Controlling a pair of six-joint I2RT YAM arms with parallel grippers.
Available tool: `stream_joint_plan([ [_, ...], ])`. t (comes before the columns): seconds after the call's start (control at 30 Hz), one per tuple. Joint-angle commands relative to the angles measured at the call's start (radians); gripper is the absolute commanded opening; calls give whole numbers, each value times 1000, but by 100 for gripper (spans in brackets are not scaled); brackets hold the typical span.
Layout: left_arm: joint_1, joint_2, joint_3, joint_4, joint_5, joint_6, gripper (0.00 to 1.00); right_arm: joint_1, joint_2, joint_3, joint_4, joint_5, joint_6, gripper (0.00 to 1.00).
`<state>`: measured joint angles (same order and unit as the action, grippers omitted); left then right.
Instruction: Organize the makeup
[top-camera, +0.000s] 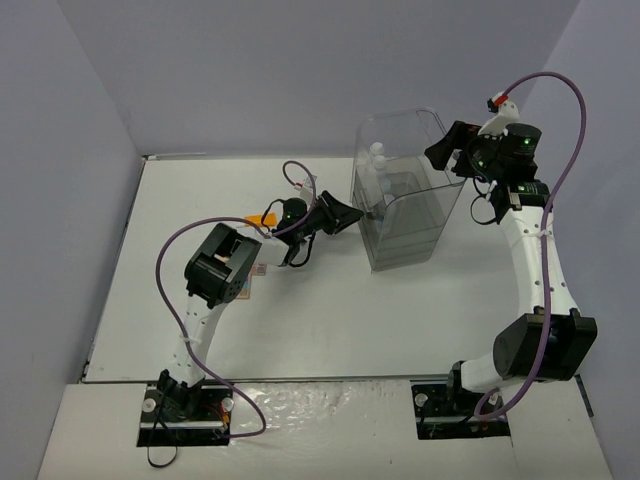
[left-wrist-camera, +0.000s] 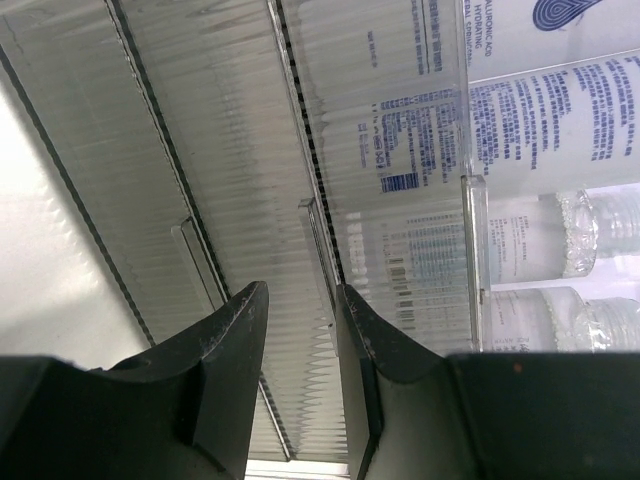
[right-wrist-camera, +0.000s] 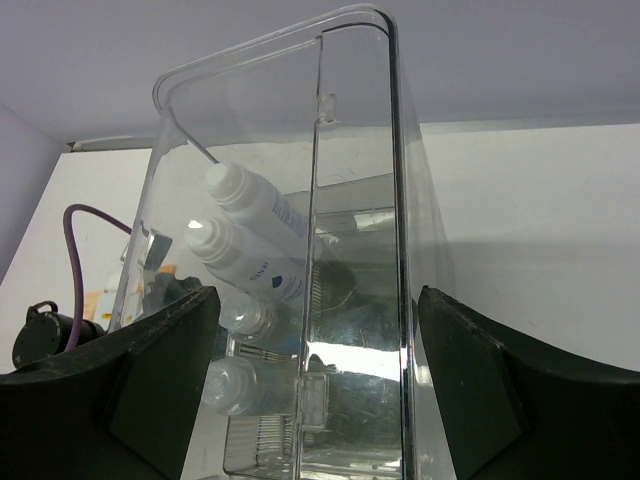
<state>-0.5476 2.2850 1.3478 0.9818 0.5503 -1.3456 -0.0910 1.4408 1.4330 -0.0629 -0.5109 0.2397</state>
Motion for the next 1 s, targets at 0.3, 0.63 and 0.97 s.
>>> stream_joint_plan([
  [0.3, -5, -13, 89, 182, 23, -25, 30, 5, 20, -7, 82, -83, 5, 76],
  [0.63, -14, 13, 106, 173, 31, -30, 30, 5, 18, -16, 86, -87, 0, 76],
  [0.97, -15, 28, 131, 172, 28, -41, 29, 5, 22, -26, 93, -94, -3, 76],
])
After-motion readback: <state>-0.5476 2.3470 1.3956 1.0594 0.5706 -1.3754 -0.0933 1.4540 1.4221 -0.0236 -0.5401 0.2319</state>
